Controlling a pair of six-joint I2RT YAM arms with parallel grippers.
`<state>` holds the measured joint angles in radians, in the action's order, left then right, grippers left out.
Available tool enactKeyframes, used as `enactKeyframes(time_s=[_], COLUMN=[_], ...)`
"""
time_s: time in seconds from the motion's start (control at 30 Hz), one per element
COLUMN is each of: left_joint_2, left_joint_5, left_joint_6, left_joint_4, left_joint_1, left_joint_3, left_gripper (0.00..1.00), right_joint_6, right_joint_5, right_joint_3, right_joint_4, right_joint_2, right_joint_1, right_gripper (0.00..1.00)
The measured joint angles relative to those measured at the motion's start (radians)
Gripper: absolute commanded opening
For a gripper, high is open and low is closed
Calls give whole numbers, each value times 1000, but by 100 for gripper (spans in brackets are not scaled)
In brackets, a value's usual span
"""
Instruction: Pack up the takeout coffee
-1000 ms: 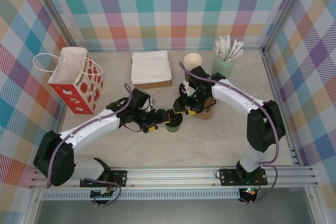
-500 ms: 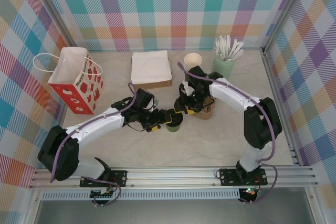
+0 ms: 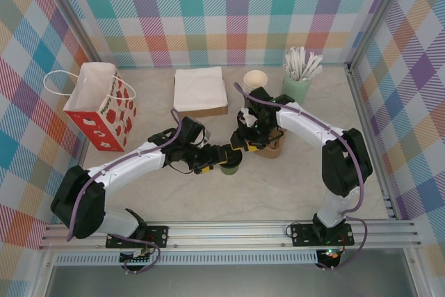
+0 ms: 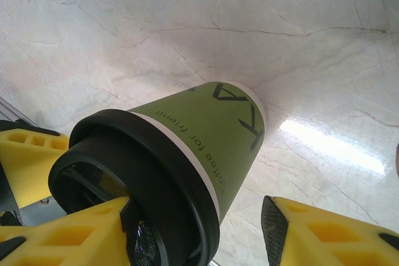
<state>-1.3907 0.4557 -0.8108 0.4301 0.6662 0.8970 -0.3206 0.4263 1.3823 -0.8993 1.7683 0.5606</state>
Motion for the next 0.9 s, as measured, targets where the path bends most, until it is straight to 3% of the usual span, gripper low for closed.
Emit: enactKeyframes(time_s=[0.33, 0.57, 0.6, 0.9], left_joint_2=[0, 34, 54, 319], left_joint_5=[-35, -92, -104, -301], left_joint_6=[24, 57, 67, 108], left_joint_4=[50, 100, 109, 166], left_joint_1=[0, 0, 0, 0], left_joint_3=[35, 113, 117, 105], left_gripper=[72, 75, 77, 90], right_joint_6=[14, 23, 23, 27], right_joint_5=[-55, -109, -119, -248], right_joint_3=[2, 2, 2, 43], right_joint_4=[1, 0, -1, -80], right_joint_2=[-18, -120, -136, -161], right_joint_1=[0, 10, 12, 152], right_gripper=[83, 94, 100, 100])
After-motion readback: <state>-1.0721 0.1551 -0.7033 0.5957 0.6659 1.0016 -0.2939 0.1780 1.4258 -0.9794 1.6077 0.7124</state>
